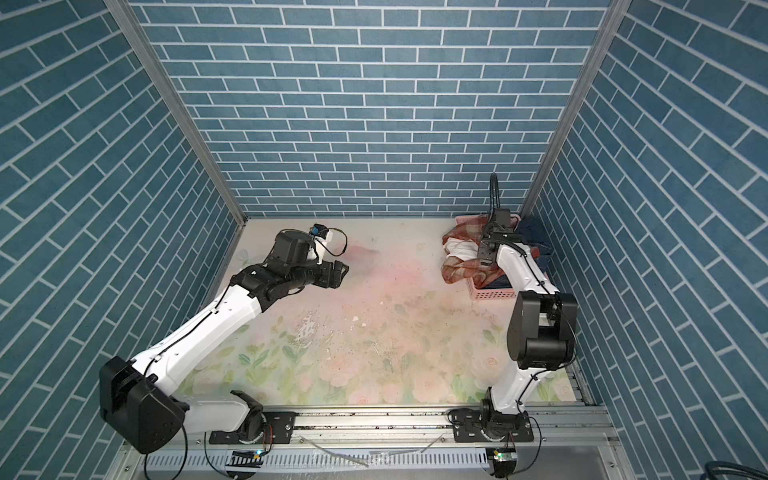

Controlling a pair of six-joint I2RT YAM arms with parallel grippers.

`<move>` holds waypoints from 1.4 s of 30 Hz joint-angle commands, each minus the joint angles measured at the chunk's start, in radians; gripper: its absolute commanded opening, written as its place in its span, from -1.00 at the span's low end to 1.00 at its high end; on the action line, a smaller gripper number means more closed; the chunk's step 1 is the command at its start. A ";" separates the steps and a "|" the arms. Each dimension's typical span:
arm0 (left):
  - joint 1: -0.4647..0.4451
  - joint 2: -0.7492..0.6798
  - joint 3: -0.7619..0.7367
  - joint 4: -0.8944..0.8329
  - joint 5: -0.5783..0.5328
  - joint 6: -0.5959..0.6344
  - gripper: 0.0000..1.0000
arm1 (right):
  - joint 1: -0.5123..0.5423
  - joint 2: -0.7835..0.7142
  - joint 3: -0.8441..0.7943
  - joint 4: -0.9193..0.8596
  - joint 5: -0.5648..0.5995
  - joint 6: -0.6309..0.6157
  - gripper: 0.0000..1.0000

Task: Fold and stack the skirts
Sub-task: 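Lift the plaid skirt out of the basket with the right gripper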

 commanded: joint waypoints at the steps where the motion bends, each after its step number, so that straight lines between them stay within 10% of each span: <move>1: 0.012 -0.001 -0.010 0.007 0.011 0.008 0.67 | 0.017 -0.034 0.041 0.022 -0.102 0.014 -1.00; 16: 0.362 -0.097 -0.015 0.065 0.170 -0.129 0.61 | 0.388 -0.274 0.365 0.069 -0.067 -0.010 -1.00; 36: 0.568 -0.126 -0.043 0.087 0.139 -0.133 0.59 | 0.715 0.244 1.050 -0.101 -0.150 0.018 -1.00; 42: 0.568 -0.119 -0.043 0.090 0.155 -0.139 0.58 | 0.697 0.109 0.741 -0.037 -0.043 -0.010 -1.00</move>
